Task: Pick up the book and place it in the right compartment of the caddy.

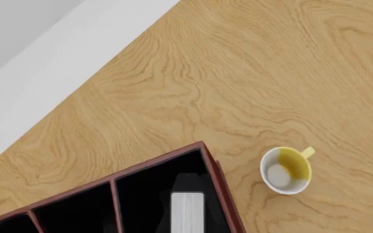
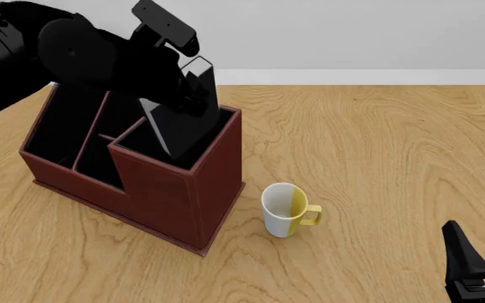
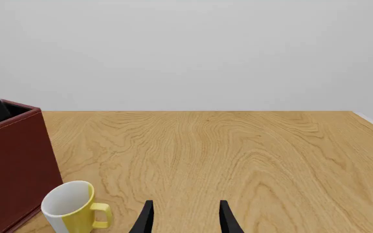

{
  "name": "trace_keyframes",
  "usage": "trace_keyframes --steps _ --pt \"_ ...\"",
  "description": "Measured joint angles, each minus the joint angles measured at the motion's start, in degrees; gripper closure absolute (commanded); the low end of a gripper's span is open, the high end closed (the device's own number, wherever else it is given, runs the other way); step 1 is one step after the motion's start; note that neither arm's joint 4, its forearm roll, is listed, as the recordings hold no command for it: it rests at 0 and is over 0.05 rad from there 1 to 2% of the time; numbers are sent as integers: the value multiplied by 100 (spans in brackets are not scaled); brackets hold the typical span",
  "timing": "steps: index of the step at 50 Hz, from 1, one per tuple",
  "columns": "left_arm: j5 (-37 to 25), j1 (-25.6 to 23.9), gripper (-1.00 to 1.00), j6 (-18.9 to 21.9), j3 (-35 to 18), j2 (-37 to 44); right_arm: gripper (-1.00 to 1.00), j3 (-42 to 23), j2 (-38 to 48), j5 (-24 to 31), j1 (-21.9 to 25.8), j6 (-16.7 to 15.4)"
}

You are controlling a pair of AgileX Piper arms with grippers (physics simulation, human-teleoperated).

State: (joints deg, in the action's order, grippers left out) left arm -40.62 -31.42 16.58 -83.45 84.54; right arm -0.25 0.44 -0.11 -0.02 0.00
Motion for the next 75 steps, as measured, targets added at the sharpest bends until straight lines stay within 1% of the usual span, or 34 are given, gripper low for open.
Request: trace_keyframes --steps 31,48,49,75 --pt "513 166 100 86 469 325 -100 0 0 0 0 0" --pt "660 255 100 84 600 452 -100 0 0 0 0 0" --pt "665 260 -100 84 604 456 -100 0 0 0 0 0" --pt "708 385 -100 198 587 393 -100 0 -1 0 0 0"
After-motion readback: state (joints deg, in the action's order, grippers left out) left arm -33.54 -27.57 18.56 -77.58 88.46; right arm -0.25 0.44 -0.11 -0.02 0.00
